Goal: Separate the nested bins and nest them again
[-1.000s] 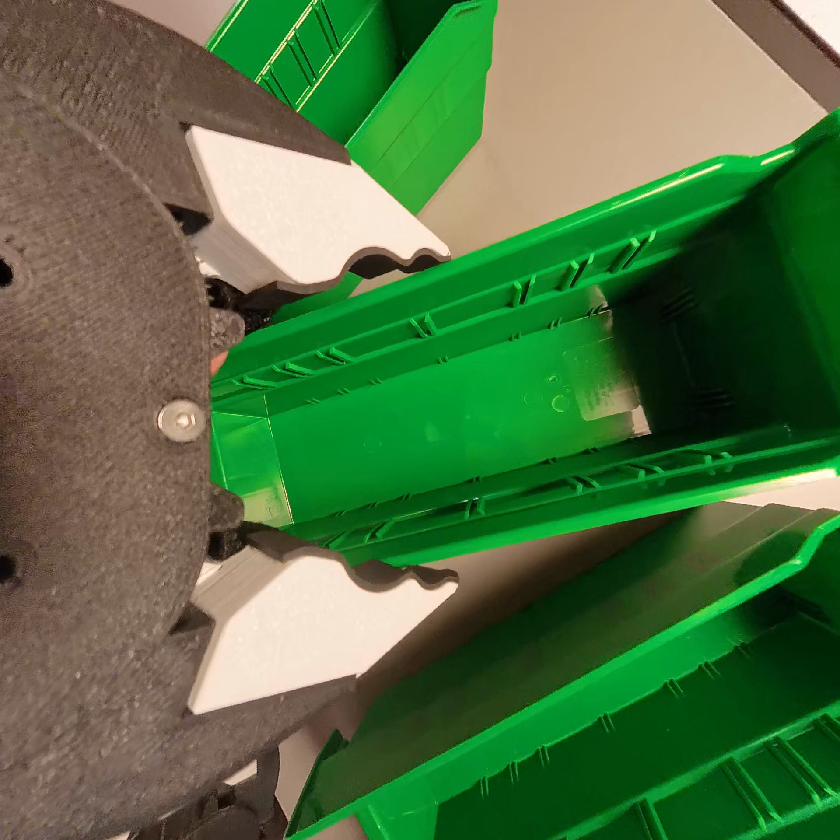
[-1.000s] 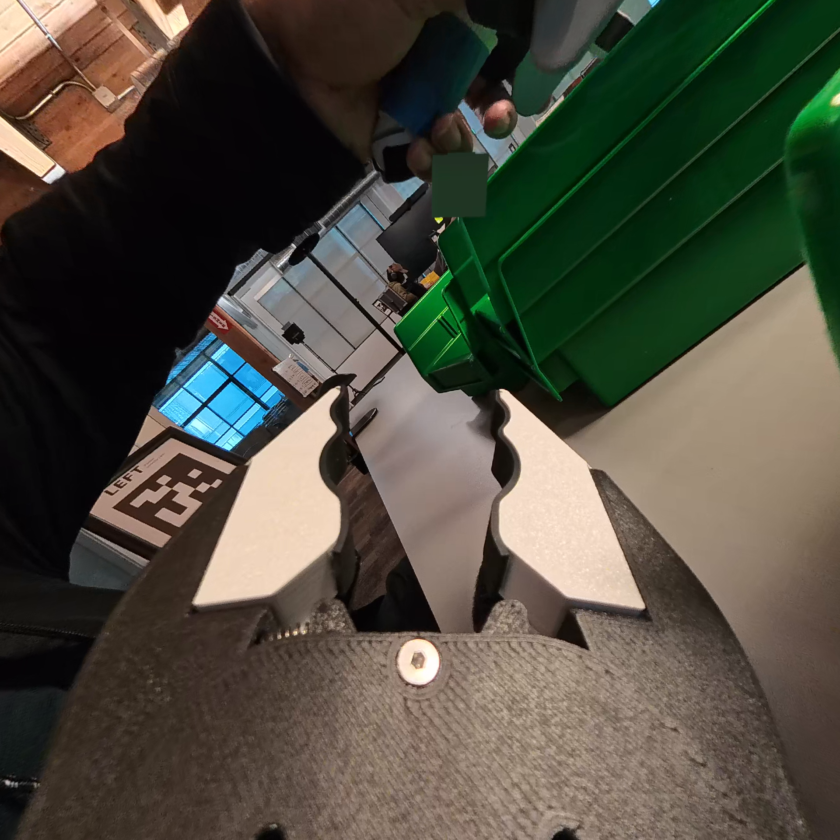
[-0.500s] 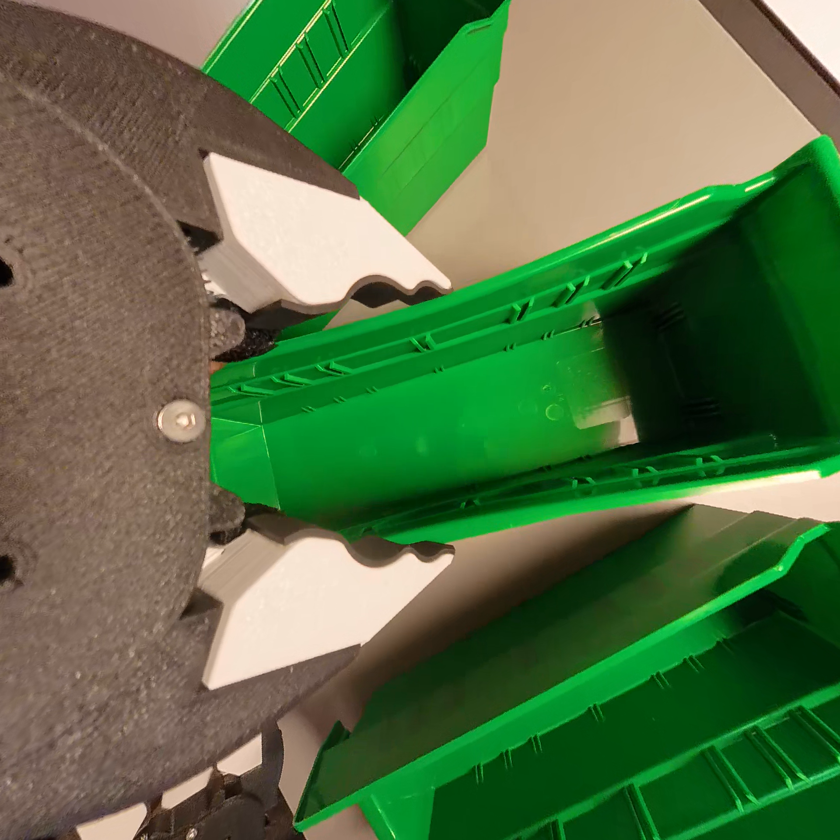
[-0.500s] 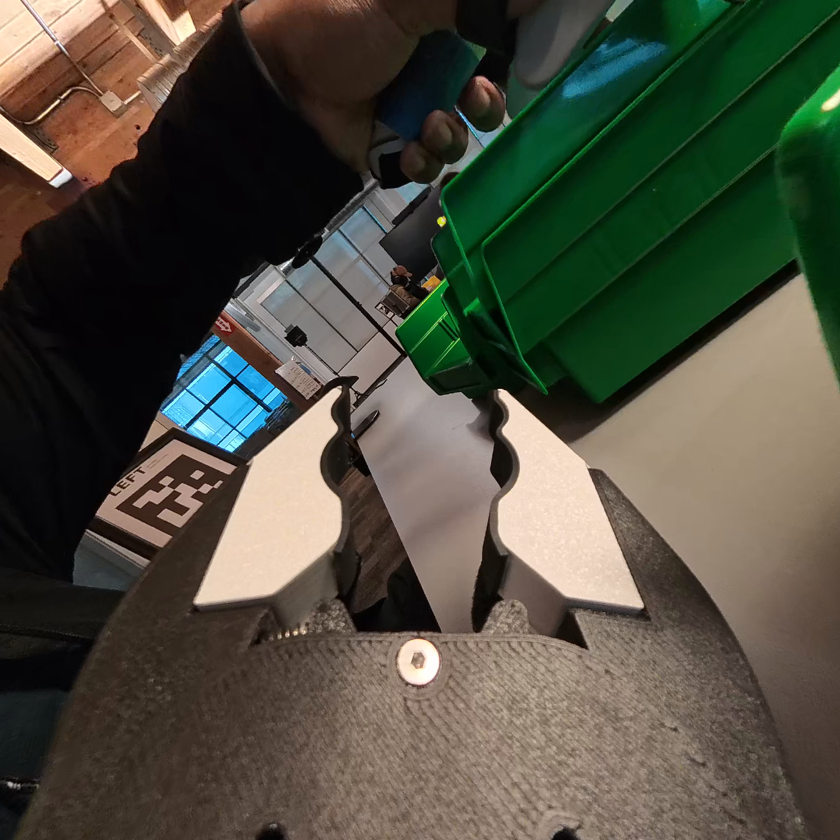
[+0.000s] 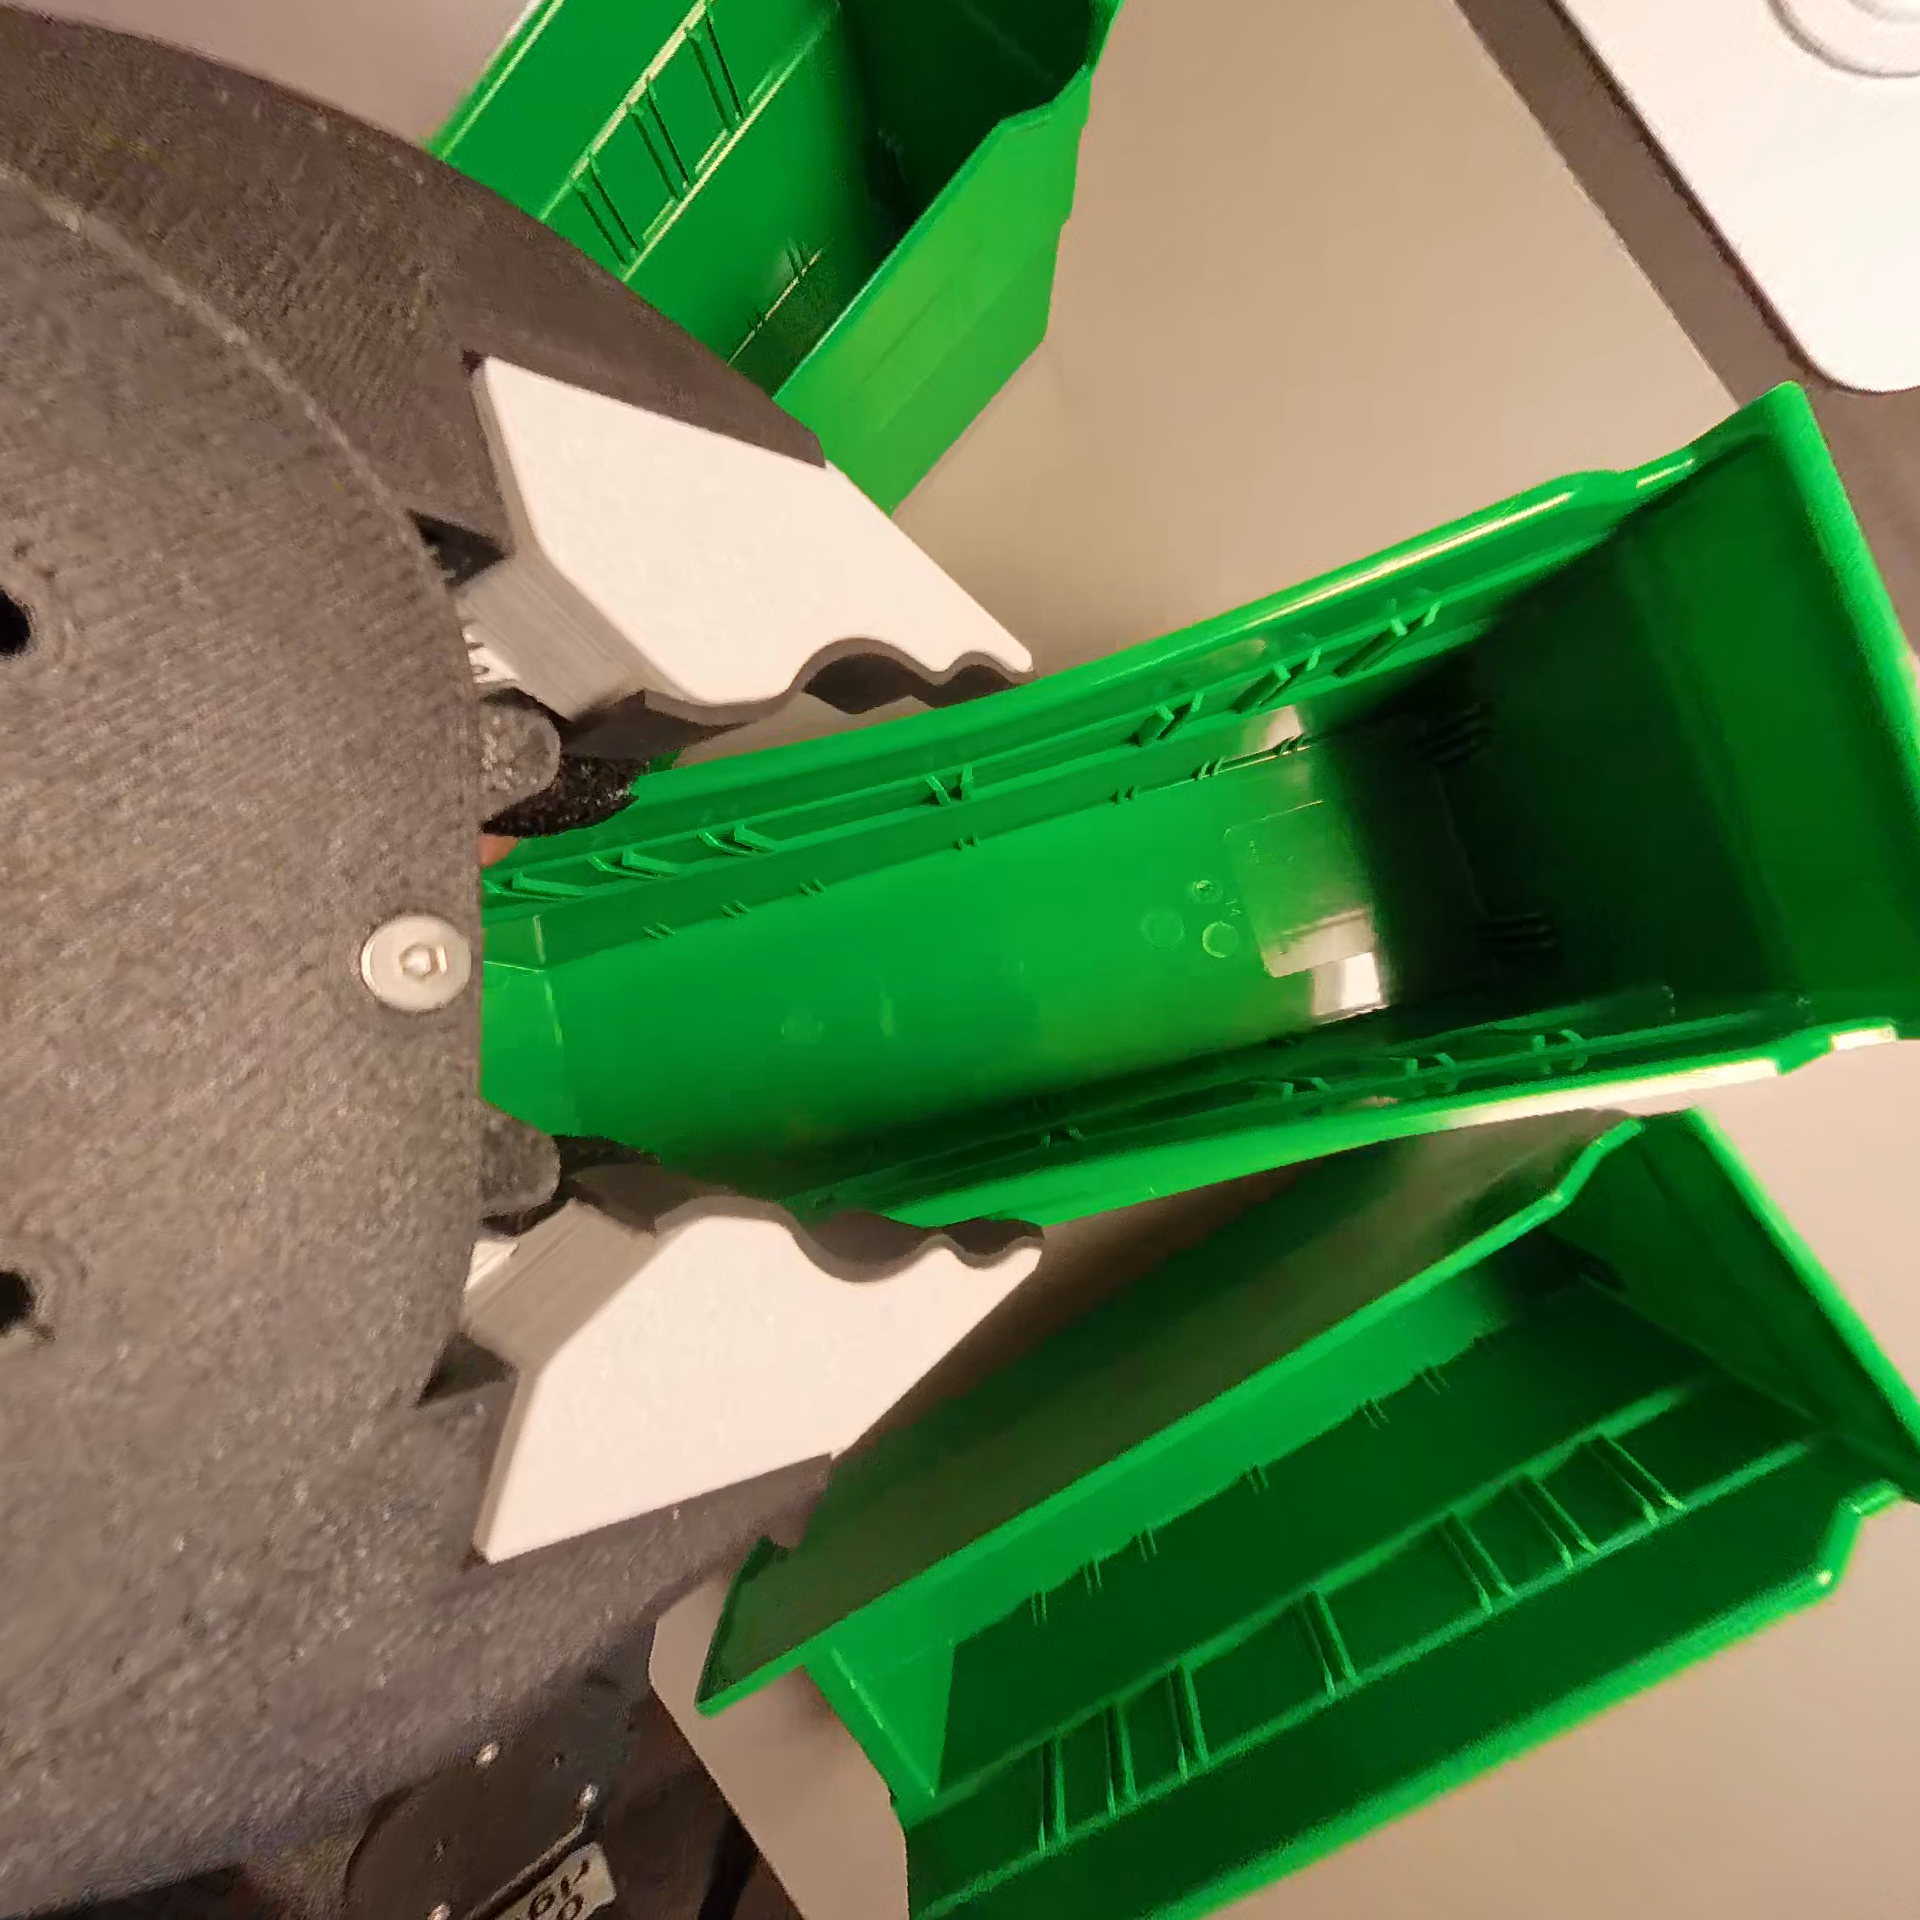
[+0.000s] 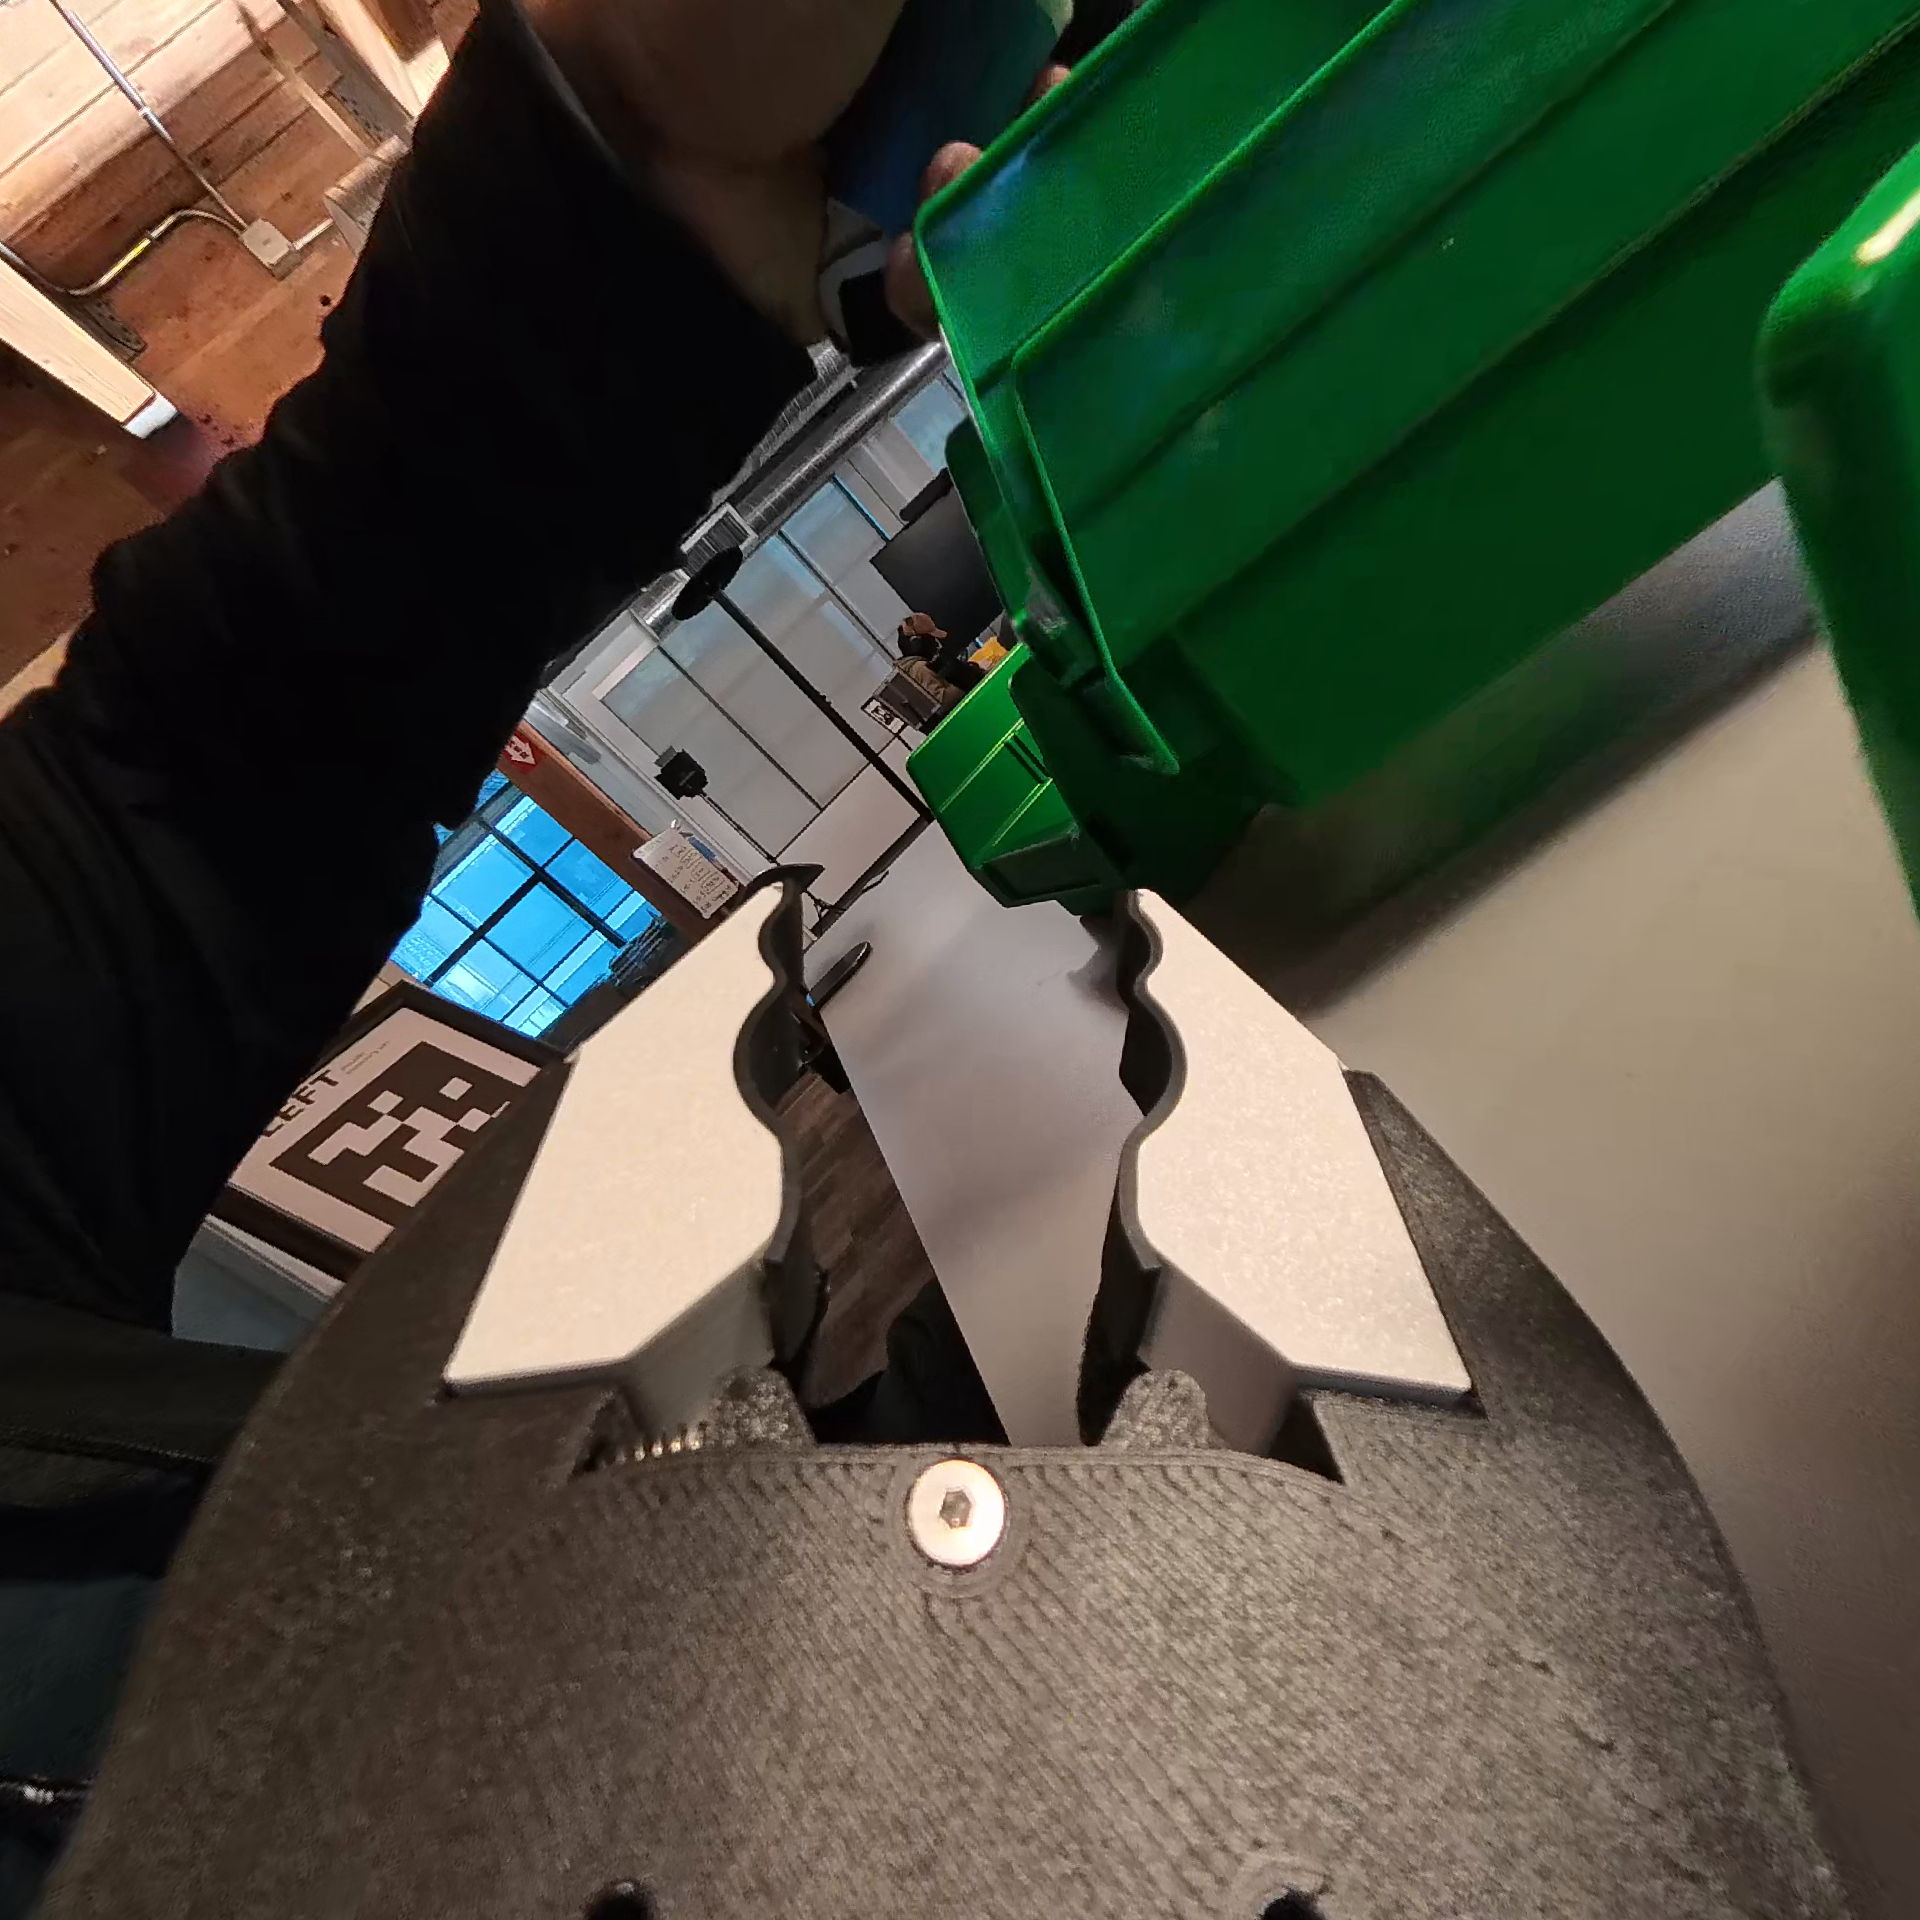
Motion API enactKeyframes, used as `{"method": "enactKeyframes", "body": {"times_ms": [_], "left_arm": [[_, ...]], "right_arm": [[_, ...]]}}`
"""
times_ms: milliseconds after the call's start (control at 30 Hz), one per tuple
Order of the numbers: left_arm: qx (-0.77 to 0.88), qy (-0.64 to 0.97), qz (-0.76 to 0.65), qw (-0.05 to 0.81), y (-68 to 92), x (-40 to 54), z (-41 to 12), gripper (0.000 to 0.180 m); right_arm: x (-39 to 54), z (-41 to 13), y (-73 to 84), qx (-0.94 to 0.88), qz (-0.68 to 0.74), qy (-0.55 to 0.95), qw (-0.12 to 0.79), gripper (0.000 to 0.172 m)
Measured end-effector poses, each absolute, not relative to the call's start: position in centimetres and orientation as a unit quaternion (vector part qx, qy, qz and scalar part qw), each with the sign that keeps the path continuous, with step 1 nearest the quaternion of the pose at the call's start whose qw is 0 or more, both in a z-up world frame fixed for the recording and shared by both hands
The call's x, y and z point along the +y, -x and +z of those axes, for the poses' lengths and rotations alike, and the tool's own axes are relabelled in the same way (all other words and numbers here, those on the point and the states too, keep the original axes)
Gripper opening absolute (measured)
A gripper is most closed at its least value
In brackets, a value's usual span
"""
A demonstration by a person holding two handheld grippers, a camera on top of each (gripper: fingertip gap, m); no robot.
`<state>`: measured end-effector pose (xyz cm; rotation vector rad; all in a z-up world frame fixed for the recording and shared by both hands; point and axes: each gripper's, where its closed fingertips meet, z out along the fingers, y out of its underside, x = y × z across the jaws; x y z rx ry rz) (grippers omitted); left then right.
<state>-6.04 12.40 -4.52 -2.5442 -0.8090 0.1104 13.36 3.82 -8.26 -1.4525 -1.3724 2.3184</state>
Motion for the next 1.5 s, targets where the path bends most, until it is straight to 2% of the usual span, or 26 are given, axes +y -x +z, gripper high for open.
{"method": "enactKeyframes", "body": {"times_ms": [233,300,533,600,700,767,867,1100,1167,1400,1500], "left_arm": [[-0.292,0.928,0.032,0.228,5.9,12.5,-4.6,0.096],[-0.293,0.921,0.035,0.254,6.2,13.0,-3.6,0.095],[-0.286,0.927,0.032,0.239,5.9,12.5,-4.0,0.095],[-0.291,0.919,0.035,0.264,6.2,12.9,-3.1,0.095],[-0.280,0.929,0.035,0.238,5.7,12.4,-3.9,0.095],[-0.284,0.921,0.041,0.265,6.1,12.8,-3.0,0.093],[-0.274,0.931,0.036,0.237,5.4,12.3,-4.1,0.093],[-0.277,0.923,0.031,0.266,5.4,12.8,-3.0,0.090],[-0.267,0.932,0.028,0.244,4.9,12.4,-3.8,0.091],[-0.278,0.921,0.021,0.272,5.1,13.0,-2.7,0.091],[-0.267,0.930,0.025,0.253,4.5,12.6,-3.5,0.091]], "right_arm": [[3.9,-8.2,-13.4,-0.447,0.758,0.473,0.040,0.060],[3.9,-8.2,-13.4,-0.445,0.759,0.473,0.040,0.060],[3.9,-8.2,-13.4,-0.446,0.759,0.473,0.039,0.060],[3.9,-8.2,-13.4,-0.444,0.760,0.473,0.040,0.060],[3.9,-8.2,-13.4,-0.445,0.760,0.472,0.039,0.060],[3.9,-8.2,-13.4,-0.444,0.760,0.473,0.041,0.060],[3.9,-8.2,-13.4,-0.444,0.760,0.472,0.039,0.060],[4.0,-8.1,-13.4,-0.442,0.761,0.472,0.042,0.060],[3.9,-8.2,-13.4,-0.444,0.761,0.472,0.039,0.060],[4.0,-8.2,-13.4,-0.443,0.760,0.474,0.043,0.059],[4.0,-8.4,-13.2,-0.444,0.754,0.482,0.045,0.060]]}}
